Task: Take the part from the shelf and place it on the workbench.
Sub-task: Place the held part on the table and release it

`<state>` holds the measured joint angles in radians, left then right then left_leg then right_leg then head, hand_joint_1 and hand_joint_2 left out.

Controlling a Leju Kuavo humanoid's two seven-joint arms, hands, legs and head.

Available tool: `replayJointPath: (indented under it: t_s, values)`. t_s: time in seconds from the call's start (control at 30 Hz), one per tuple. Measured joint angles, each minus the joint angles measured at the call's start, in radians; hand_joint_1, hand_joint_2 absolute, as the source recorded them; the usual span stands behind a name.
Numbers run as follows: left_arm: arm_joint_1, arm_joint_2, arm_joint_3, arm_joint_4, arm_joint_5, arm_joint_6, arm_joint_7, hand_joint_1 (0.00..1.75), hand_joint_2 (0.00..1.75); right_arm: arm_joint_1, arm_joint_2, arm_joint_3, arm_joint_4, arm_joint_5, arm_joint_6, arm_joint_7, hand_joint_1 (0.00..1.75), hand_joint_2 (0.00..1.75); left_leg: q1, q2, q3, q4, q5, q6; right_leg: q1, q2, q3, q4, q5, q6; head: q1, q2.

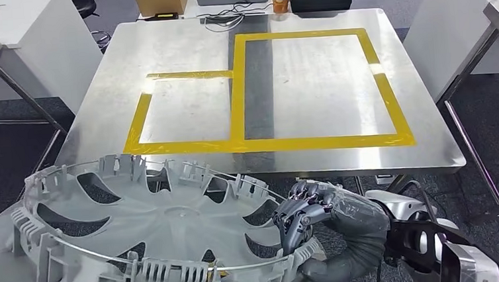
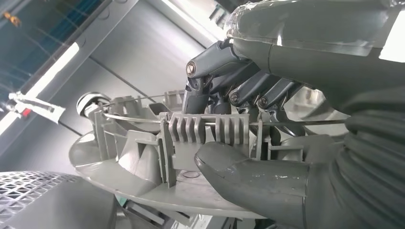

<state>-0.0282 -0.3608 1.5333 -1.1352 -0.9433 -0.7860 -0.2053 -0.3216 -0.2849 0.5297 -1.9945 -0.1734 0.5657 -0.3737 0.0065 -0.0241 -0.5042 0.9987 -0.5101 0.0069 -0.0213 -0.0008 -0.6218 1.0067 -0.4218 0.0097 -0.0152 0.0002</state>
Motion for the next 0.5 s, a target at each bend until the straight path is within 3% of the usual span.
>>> replayJointPath:
  t_s: [0.07,0.1,0.13,0.2,0.27,0.3,0.33,0.4,0.43,0.47,0.5]
  values:
    - [-0.001,0.0,0.0,0.0,-0.002,0.0,-0.003,0.0,1.75,0.001,0.0,-0.003,-0.002,0.001,0.0,0.0,1.66,1.75,0.003,0.005,-0.02,0.048,0.003,-0.008,-0.003,0.002,0.018,-0.003,-0.011,-0.017,-0.001,0.0]
    - [-0.001,0.0,-0.001,0.0,-0.003,0.0,-0.005,0.0,1.75,0.001,0.0,-0.004,-0.002,0.001,0.0,0.0,1.66,1.75,0.005,0.009,-0.05,0.098,0.001,-0.012,-0.004,0.002,0.03,-0.004,-0.018,-0.022,-0.002,0.0]
    - [-0.002,0.0,-0.001,0.0,-0.004,0.0,-0.007,0.0,1.75,0.002,0.001,-0.005,-0.002,0.002,0.0,0.0,1.66,1.75,0.006,0.012,-0.093,0.163,-0.007,-0.017,-0.003,0.001,0.039,-0.005,-0.026,-0.026,-0.003,0.0]
    - [0.0,0.0,-0.001,0.0,-0.007,-0.001,-0.009,0.0,1.75,0.002,0.001,-0.008,-0.003,0.003,0.0,0.001,1.66,1.75,0.007,0.016,-0.187,0.278,-0.056,-0.022,-0.001,0.002,0.061,-0.005,-0.046,-0.028,-0.004,0.0]
    - [0.001,0.0,-0.001,0.0,-0.01,-0.001,-0.01,0.0,1.75,0.005,0.001,-0.01,-0.003,0.003,0.0,0.001,1.66,1.75,0.006,0.018,-0.24,0.295,-0.098,-0.021,0.002,0.004,0.093,-0.005,-0.071,-0.028,-0.004,0.0]
    - [0.002,0.0,-0.001,0.0,-0.012,-0.001,-0.011,0.0,1.75,0.006,0.001,-0.011,-0.003,0.003,0.0,0.001,1.66,1.75,0.005,0.018,-0.245,0.26,-0.091,-0.016,0.004,0.005,0.112,-0.005,-0.086,-0.028,-0.004,0.0]
    - [0.002,0.0,0.0,0.0,-0.015,-0.001,-0.012,0.0,1.75,0.007,0.001,-0.011,-0.003,0.003,0.0,0.001,1.66,1.75,0.002,0.018,-0.242,0.204,-0.053,-0.006,0.007,0.005,0.132,-0.006,-0.1,-0.027,-0.004,0.0]
    - [0.007,0.003,-0.001,0.0,-0.02,0.0,-0.013,0.0,1.75,0.01,0.001,-0.012,-0.004,0.003,0.0,0.001,1.66,1.75,-0.014,0.014,-0.233,0.083,0.085,0.023,0.013,0.008,0.163,-0.007,-0.127,-0.022,-0.003,0.0]
    - [0.009,0.004,0.0,-0.001,-0.021,0.001,-0.015,0.0,1.75,0.012,0.002,-0.012,-0.004,0.004,0.0,0.001,1.66,1.75,-0.022,0.009,-0.228,0.044,0.141,0.035,0.016,0.01,0.175,-0.012,-0.141,-0.02,-0.001,0.0]
    - [0.011,0.006,0.0,-0.001,-0.022,0.001,-0.016,0.0,1.75,0.014,0.002,-0.013,-0.005,0.004,0.0,0.001,1.66,1.75,-0.028,0.004,-0.224,0.021,0.173,0.042,0.019,0.012,0.186,-0.01,-0.147,-0.015,0.0,0.0]
    - [0.011,0.006,0.0,-0.001,-0.023,0.001,-0.017,0.0,1.75,0.015,0.003,-0.015,-0.008,0.004,0.0,0.001,1.66,1.75,-0.03,0.0,-0.209,0.013,0.173,0.045,0.022,0.014,0.194,-0.004,-0.146,-0.008,0.001,0.0]
